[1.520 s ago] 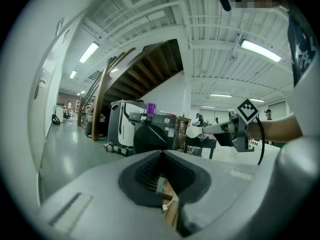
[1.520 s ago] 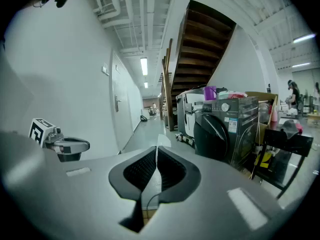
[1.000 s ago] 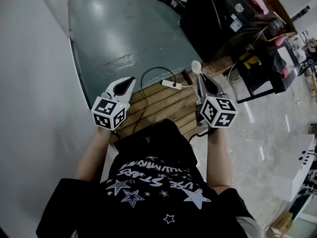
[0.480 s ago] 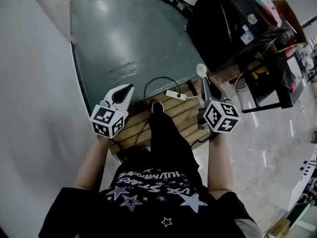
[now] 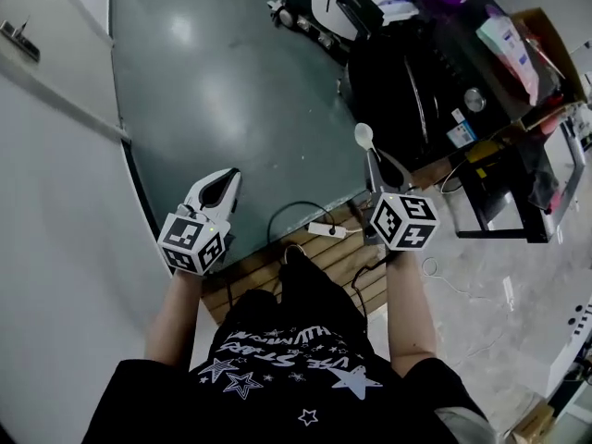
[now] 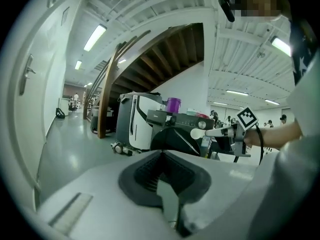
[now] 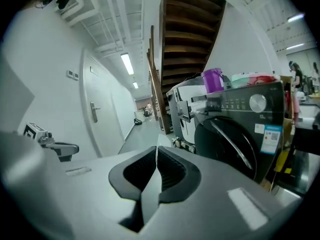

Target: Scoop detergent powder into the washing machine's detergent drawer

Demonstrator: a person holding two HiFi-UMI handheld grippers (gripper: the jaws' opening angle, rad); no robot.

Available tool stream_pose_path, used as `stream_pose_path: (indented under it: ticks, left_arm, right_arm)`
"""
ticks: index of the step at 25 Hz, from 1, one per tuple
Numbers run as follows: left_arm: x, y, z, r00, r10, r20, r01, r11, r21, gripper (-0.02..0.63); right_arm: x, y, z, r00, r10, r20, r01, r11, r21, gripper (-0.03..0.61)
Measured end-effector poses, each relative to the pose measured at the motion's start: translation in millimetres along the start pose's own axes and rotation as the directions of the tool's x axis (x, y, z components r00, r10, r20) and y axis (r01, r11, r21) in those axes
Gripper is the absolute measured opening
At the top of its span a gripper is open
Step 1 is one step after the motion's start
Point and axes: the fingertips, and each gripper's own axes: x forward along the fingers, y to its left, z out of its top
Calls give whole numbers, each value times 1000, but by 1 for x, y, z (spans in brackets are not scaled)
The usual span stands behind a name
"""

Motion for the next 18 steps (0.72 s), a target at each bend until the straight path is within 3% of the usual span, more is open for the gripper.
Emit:
stream_pose_path:
  ticks: [6,12,15,18]
  left_arm:
    - [83,34,102,997,-76,32,74,996,56,1]
    - [166,71,164,981,-188,50,183,979,91,1]
    - [217,89,187,961,-274,34,269,957,109,1]
    - [280,109,220,917,-399,20,392,909,139,1]
  right_arm:
    - [52,-38,90,997,-58,50,57,998,22,35]
    - [91,-77,146,976,-186,114,178,981,78,35]
    - [111,-96,171,951,-280,131,269,958,99,35]
    - [131,-113,205,898,-410,157,400,912,96,35]
